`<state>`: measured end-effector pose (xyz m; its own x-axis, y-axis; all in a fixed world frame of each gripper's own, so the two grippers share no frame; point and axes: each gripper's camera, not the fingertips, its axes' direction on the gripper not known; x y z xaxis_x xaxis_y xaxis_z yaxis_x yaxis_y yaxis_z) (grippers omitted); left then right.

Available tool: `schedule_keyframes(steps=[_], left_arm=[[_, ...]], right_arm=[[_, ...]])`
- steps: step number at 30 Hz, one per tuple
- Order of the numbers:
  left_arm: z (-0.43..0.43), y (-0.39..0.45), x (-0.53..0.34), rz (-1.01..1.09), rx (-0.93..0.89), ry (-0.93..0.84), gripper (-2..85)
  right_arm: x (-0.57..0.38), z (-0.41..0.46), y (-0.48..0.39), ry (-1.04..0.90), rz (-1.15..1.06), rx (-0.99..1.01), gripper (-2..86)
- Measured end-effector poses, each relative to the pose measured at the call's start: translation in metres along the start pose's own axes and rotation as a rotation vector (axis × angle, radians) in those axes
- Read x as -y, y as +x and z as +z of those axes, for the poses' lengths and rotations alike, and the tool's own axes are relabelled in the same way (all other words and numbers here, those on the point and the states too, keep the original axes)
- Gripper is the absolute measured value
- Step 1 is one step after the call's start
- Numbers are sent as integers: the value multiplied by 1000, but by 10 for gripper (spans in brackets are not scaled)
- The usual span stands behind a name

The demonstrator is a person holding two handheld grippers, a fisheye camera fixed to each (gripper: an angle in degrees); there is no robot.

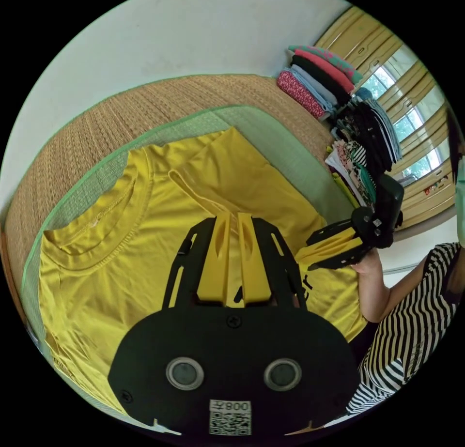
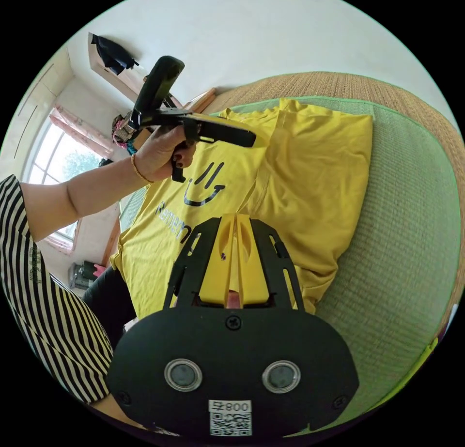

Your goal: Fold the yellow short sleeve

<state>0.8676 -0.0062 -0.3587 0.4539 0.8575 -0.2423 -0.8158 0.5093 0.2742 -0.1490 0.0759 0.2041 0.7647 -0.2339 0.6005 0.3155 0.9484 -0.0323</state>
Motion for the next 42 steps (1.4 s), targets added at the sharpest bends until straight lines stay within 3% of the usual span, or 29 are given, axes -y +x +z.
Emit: schedule_keyframes(steps=[7,11,18,21,23,31,35,42], left_arm=[[18,-36,-3,-87,98,-44,26],[2,-59,-29,-177,63,63,24],[32,-47,4,38,-52,68,19],[60,-49,25,93,27,23,11],[77,-57,33,88,87,-22,7],[77,-94,25,76,59,46,4],[91,-120,22,67,60,-12,3],[78,-145,-38,91,-88,-35,3]], right_arm=[[3,-16,-3,21,-35,102,2],[4,-21,-4,-15,-32,121,1],[-13,-84,2,126,95,-24,1],[-18,-91,9,113,190,-107,1],[-15,-87,10,69,210,-129,2],[-11,-117,-8,94,209,-157,2],[-6,-123,-12,81,225,-122,2],[7,-152,-35,115,237,-157,2]])
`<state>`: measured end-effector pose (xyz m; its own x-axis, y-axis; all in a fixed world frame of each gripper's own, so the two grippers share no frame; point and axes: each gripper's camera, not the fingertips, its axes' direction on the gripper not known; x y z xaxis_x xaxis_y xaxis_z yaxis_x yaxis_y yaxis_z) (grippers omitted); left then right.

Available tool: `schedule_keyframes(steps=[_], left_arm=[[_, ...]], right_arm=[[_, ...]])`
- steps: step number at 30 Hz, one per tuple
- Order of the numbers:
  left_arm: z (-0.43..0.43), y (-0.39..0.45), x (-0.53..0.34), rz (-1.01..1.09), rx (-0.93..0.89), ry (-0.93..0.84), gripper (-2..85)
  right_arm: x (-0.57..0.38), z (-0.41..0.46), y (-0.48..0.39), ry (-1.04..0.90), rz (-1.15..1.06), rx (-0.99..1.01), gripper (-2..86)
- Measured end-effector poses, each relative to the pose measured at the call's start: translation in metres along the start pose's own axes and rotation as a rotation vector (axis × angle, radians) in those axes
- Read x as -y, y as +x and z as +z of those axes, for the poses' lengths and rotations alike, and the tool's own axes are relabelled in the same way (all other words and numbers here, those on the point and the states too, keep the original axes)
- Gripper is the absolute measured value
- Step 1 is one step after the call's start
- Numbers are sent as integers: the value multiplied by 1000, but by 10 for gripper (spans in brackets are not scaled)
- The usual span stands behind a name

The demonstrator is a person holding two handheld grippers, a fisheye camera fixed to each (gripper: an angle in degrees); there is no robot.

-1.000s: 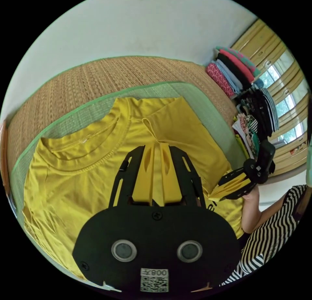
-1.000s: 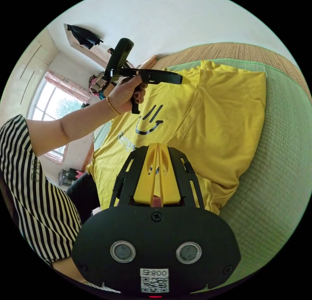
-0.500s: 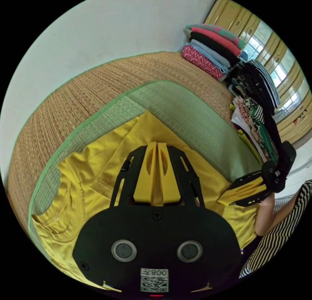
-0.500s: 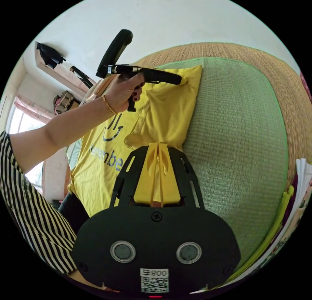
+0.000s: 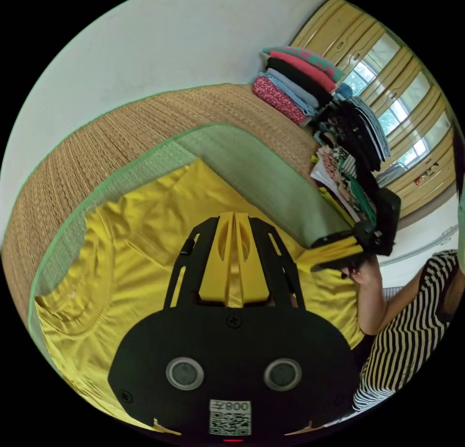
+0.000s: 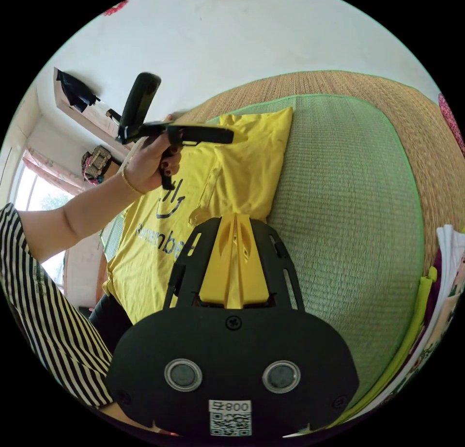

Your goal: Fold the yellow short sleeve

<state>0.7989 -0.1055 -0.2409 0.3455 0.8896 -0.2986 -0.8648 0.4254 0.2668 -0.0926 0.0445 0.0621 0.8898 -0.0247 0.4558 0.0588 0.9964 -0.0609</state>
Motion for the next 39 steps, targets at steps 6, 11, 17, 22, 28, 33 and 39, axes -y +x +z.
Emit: schedule_keyframes(steps=[6,11,17,22,28,33,39], left_arm=[[-7,-32,-48,-103,-68,57,3],[3,-46,-90,-115,-159,-19,3],[-16,-78,-141,-200,-215,78,4],[-49,-111,-209,-297,-235,164,8],[-118,-159,-359,-660,-51,404,39],[-153,-200,-496,-1059,35,666,78],[-151,-243,-560,-1188,-9,775,97]], right_arm=[[11,-17,-8,-9,27,55,1],[21,-38,-9,24,69,166,2],[25,-64,14,110,235,505,1],[33,-109,1,234,335,596,1],[103,-134,-117,117,208,458,2],[201,-61,-306,-200,-93,431,13],[300,17,-535,-354,-402,344,60]])
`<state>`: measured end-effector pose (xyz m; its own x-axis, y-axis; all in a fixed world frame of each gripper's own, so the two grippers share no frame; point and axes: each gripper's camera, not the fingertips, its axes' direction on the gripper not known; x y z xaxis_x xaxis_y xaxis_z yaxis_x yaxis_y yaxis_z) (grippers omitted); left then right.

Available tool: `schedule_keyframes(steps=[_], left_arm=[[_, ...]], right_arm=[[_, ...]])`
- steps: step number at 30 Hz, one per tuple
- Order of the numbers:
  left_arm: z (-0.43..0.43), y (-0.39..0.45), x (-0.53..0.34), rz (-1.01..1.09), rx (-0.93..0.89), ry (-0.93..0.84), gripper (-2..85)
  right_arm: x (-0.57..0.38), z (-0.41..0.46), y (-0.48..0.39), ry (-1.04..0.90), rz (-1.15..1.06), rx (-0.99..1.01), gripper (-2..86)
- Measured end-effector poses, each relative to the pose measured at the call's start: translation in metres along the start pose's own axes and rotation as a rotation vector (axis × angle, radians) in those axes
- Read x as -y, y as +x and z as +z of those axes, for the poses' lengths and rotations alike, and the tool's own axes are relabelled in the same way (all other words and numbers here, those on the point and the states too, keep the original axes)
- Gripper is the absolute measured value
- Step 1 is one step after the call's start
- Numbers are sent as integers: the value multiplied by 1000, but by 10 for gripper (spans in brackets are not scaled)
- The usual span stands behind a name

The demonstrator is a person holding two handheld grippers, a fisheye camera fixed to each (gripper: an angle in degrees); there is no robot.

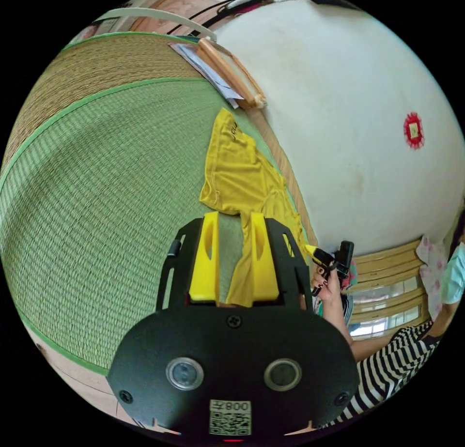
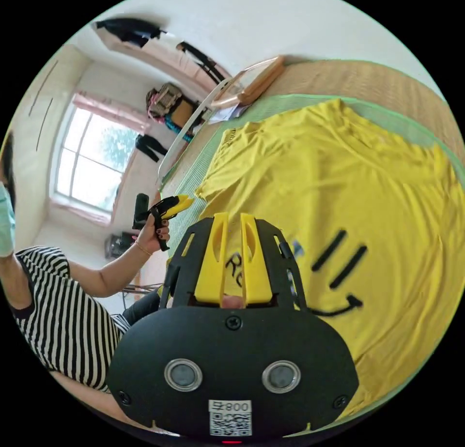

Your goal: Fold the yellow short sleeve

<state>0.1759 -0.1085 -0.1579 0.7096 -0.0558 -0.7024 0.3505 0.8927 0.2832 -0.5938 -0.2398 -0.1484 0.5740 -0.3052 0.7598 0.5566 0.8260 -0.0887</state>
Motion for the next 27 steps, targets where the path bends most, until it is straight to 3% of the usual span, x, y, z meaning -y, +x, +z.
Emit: schedule_keyframes(steps=[6,15,21,27], left_arm=[[1,-46,15,-55,-97,-10,91],[-3,-96,35,-55,-194,-13,75],[-3,-118,46,-33,-230,-32,63],[-4,-131,51,12,-201,-72,35]], right_arm=[[165,62,-113,-90,-138,-180,84],[350,131,-214,-189,-184,-379,94],[415,175,-241,-305,-138,-467,98],[440,171,-265,-265,-168,-581,66]])
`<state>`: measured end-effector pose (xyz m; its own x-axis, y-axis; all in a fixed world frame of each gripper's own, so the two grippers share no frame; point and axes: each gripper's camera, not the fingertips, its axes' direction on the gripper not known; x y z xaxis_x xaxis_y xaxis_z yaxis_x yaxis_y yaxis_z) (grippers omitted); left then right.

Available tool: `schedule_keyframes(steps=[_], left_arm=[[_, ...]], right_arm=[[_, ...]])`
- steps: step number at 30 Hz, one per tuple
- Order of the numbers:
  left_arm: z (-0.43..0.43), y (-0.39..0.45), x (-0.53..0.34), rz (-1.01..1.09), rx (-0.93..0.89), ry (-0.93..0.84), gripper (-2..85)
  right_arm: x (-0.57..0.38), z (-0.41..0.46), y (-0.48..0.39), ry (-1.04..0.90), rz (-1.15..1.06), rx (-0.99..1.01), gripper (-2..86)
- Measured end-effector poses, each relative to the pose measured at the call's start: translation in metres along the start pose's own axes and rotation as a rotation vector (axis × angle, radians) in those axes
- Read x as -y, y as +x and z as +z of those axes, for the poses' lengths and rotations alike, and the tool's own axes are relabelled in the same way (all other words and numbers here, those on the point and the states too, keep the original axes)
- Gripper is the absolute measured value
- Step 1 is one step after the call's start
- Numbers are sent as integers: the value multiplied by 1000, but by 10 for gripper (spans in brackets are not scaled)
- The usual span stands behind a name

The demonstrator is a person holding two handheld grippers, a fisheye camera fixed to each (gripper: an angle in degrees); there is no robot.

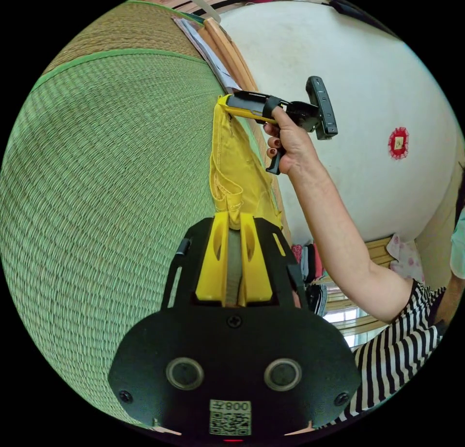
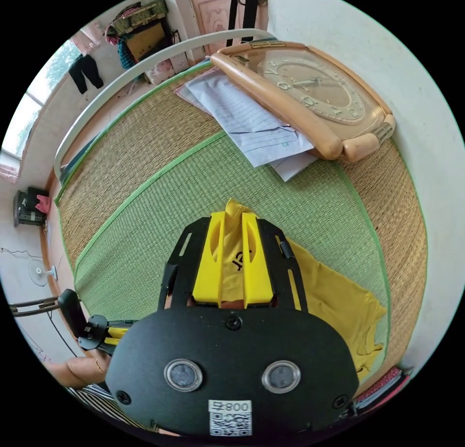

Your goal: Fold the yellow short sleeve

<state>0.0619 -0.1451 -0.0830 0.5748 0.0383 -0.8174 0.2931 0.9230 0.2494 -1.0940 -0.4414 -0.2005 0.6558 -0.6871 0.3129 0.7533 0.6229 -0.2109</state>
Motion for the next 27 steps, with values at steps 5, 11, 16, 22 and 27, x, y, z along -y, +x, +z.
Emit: schedule_keyframes(steps=[5,11,16,22,27], left_arm=[[-6,-7,-3,28,-11,15,19],[-15,7,-4,176,25,19,14],[-11,39,-6,369,69,-31,13],[20,80,-22,598,114,-188,13],[54,89,-42,639,136,-331,13]], right_arm=[[6,-14,21,-4,13,46,27],[-19,-59,94,100,83,290,15],[-82,-109,180,238,134,430,13],[-192,-121,294,388,272,660,12],[-273,-74,358,350,405,721,10]])
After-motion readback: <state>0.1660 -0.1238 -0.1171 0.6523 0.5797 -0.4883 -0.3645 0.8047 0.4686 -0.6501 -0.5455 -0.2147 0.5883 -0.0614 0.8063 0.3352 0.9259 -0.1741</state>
